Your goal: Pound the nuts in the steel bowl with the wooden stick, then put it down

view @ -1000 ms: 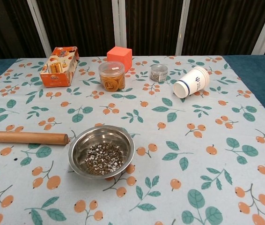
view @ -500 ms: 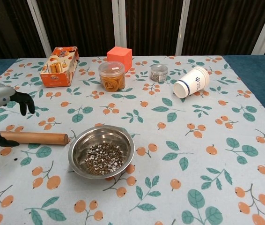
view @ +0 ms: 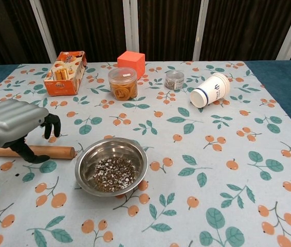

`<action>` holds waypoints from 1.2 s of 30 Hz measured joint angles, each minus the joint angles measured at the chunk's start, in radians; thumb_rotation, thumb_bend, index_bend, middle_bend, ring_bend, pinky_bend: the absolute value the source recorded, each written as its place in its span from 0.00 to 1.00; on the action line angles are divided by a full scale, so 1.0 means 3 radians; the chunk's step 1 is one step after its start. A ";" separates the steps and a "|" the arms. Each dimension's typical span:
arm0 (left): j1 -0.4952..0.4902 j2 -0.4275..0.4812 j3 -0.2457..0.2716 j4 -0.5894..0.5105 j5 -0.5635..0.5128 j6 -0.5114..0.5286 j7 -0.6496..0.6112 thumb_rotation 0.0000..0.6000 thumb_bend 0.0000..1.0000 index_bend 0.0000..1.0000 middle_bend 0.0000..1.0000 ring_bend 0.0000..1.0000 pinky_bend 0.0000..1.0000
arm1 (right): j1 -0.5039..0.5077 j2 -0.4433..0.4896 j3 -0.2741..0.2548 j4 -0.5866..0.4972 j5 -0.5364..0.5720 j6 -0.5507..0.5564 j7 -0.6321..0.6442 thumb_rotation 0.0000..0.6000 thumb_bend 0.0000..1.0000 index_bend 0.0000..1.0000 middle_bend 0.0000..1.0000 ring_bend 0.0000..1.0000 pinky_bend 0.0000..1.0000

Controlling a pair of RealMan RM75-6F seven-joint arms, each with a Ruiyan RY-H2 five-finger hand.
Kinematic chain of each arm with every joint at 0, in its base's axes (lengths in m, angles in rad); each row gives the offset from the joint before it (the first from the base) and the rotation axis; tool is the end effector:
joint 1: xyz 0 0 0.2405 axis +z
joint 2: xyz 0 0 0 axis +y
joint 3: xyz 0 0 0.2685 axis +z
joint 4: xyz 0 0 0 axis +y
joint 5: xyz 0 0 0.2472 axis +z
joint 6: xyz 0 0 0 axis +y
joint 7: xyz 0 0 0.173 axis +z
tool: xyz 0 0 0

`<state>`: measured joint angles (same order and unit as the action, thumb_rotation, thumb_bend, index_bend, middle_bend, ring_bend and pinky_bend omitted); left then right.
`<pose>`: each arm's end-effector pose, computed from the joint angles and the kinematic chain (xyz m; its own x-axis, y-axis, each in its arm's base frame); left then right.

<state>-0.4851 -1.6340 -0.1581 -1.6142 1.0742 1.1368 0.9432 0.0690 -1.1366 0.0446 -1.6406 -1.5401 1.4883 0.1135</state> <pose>-0.1869 0.3100 -0.0768 0.7040 0.2024 0.6807 0.7083 -0.2698 -0.6523 -0.3249 -0.2067 0.1183 0.2476 -0.0176 0.9687 -0.9684 -0.0352 0.2469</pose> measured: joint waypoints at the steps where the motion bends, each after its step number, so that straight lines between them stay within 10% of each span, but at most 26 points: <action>1: -0.0021 -0.0024 -0.0001 0.0005 -0.0018 0.0004 0.0016 1.00 0.37 0.38 0.40 0.28 0.34 | 0.0000 0.0000 0.0001 0.0001 0.0002 -0.0001 0.0000 1.00 0.37 0.00 0.00 0.00 0.00; 29: -0.0206 -0.0158 0.0120 0.0061 -0.0323 0.0071 0.0132 1.00 0.43 0.46 0.47 0.30 0.35 | -0.0006 -0.0008 0.0007 -0.0002 0.0007 0.0013 -0.0006 1.00 0.37 0.00 0.00 0.00 0.00; 36: -0.0225 -0.0167 0.0148 0.0081 -0.0306 0.0104 0.0088 1.00 0.65 0.58 0.62 0.46 0.50 | -0.0003 -0.0010 0.0009 -0.0003 0.0012 0.0006 -0.0010 1.00 0.37 0.00 0.00 0.00 0.00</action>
<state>-0.5527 -1.6842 -0.1137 -1.5900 0.9823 1.1679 0.9697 0.0680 -1.1397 0.0471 -1.6415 -1.5366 1.4901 0.1105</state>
